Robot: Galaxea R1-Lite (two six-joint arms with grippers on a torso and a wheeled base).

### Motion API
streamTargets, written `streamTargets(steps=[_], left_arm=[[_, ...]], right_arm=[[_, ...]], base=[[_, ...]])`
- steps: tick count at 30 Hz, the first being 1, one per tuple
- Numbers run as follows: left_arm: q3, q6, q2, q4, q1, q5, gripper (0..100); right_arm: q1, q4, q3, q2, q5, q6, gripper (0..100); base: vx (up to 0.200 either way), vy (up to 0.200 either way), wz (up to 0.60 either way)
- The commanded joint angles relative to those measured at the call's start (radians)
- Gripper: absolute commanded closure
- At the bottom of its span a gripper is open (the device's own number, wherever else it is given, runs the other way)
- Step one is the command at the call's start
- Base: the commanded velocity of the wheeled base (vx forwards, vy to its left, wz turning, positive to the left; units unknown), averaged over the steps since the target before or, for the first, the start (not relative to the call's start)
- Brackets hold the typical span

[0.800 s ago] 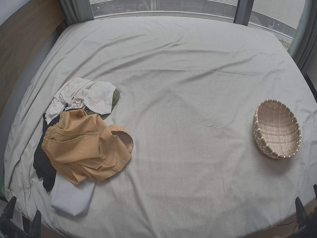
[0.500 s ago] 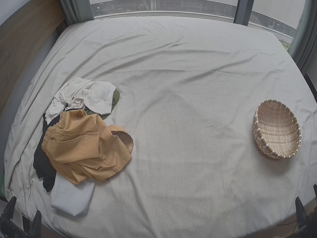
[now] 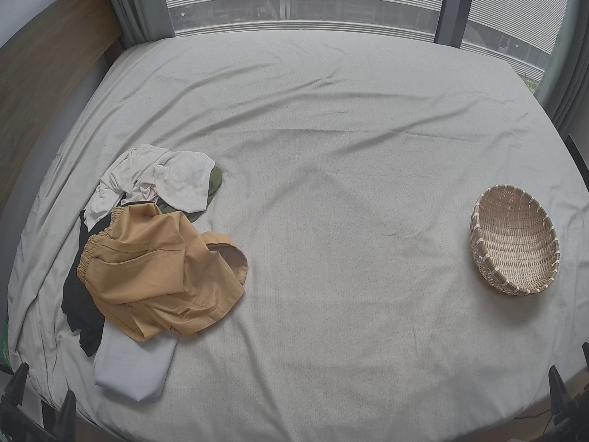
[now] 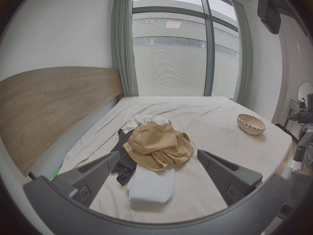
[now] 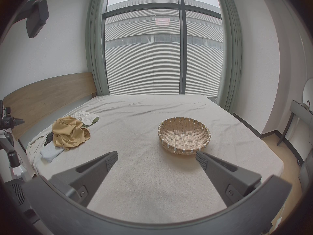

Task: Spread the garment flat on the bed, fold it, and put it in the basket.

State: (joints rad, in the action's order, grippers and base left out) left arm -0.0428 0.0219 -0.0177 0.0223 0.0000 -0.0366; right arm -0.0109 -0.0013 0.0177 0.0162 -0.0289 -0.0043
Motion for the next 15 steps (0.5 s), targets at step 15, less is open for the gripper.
streamTargets(steps=[15], left_arm=[[-0.227, -0.493, -0.513, 0.053, -0.267, -0.141, 0]], right_arm=[[-0.001, 0.0, -0.018, -0.002, 0.0, -0.002, 0]], base=[[0.0, 0.0, 0.0]])
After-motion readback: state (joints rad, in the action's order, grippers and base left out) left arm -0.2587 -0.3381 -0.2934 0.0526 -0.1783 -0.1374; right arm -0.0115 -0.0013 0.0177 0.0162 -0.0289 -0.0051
